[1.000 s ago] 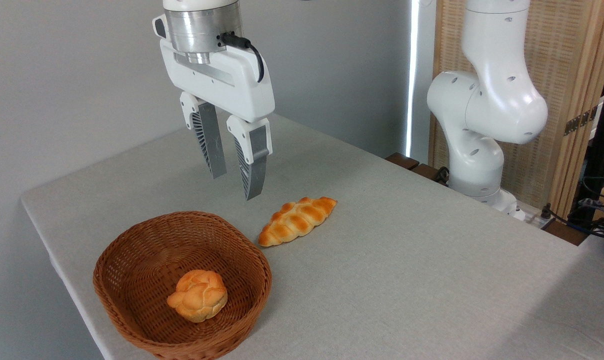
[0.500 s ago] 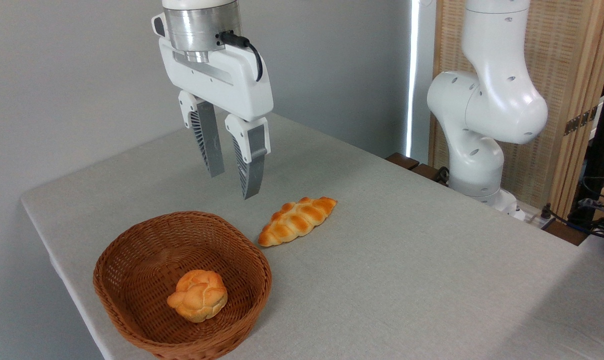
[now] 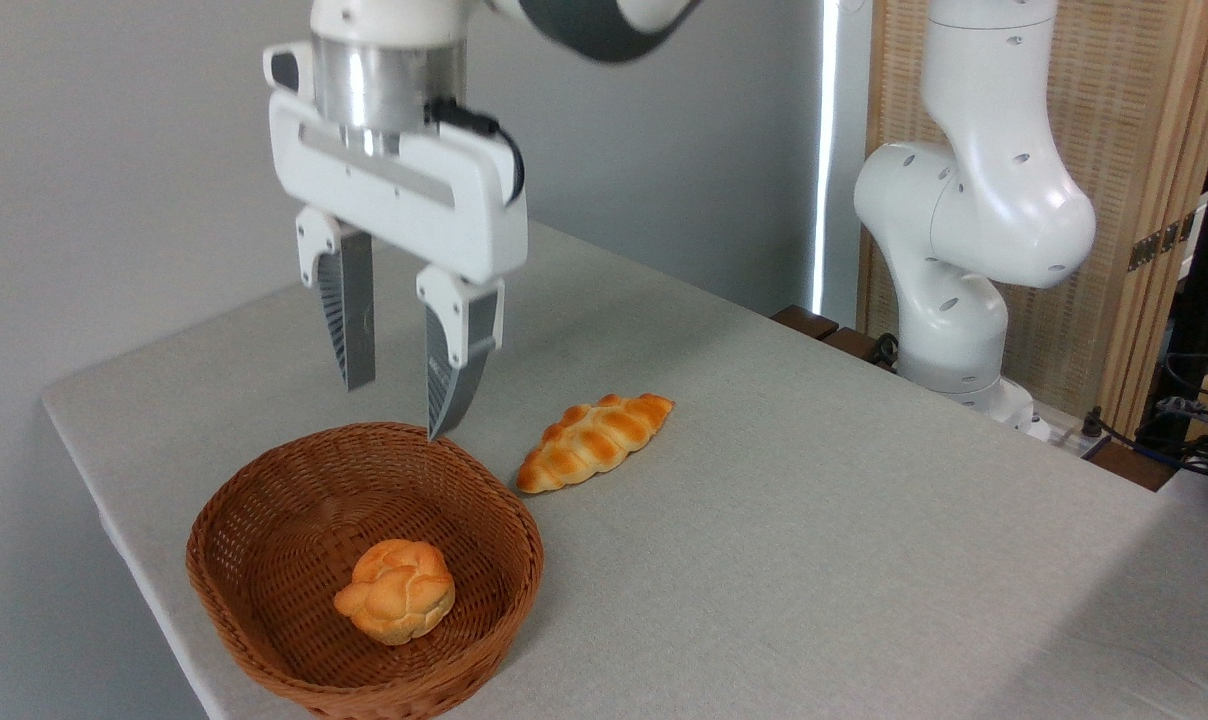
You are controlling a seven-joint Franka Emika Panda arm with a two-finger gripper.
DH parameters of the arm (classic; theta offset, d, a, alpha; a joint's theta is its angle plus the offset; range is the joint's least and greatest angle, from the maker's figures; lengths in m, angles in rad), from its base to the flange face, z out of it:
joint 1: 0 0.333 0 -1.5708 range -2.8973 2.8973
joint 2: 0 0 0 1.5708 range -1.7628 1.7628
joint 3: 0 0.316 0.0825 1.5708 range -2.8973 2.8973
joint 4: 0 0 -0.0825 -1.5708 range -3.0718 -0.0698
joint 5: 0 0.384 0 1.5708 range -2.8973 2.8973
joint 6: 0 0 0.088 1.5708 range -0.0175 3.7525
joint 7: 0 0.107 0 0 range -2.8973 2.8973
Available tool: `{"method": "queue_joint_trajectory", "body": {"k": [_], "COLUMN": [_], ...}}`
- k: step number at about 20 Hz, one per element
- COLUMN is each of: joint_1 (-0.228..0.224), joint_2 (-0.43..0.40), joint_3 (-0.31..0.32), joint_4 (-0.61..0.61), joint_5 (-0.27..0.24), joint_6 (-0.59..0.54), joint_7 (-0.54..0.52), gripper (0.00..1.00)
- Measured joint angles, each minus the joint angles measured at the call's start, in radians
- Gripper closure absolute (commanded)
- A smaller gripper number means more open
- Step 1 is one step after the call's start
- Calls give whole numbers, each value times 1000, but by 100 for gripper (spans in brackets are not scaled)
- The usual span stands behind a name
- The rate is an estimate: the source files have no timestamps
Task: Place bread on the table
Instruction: 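Move the open gripper over the basket and lower it onto the round bun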
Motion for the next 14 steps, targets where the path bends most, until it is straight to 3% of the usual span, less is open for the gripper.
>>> {"method": "queue_joint_trajectory", "body": {"k": [4,14], "joint_1": [0,0], "joint_2": [22,27], "joint_3": [1,2], "joint_4": [-96,-185], "joint_5": [-21,-23], "joint_6": [134,179], "joint_7": [-3,-3], "gripper": [0,0]}}
